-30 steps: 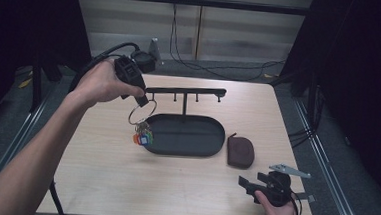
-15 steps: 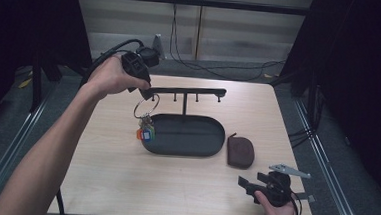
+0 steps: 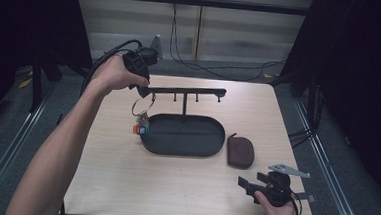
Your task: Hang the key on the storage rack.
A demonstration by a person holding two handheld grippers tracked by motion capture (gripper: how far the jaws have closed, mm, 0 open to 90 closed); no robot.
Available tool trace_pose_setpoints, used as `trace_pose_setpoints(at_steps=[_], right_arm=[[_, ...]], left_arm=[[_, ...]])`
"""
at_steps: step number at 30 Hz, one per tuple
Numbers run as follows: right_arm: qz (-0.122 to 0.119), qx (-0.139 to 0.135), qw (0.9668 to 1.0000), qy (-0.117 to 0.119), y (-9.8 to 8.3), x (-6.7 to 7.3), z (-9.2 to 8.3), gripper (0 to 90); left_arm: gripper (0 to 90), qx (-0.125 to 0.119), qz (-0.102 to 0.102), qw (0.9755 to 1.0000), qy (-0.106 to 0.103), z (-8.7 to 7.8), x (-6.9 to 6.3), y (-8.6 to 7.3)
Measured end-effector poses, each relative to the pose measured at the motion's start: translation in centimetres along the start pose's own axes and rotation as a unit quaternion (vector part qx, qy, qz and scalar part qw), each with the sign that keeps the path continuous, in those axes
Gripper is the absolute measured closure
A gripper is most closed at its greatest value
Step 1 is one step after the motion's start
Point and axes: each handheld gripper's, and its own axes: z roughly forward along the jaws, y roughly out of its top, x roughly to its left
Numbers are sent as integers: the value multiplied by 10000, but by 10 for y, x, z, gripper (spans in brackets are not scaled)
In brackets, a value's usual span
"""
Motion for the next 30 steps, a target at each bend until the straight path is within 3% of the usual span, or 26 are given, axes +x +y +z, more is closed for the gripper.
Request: trace_pose_setpoints(at_steps=[9,30], right_arm=[[-2,-13,10000,3,0,0,0,185],[-5,-8,10000,10,0,0,0,185]], left_arm=[[854,75,-5,9999,148,14,-2,4],[848,65,-33,9999,128,27,0,7]])
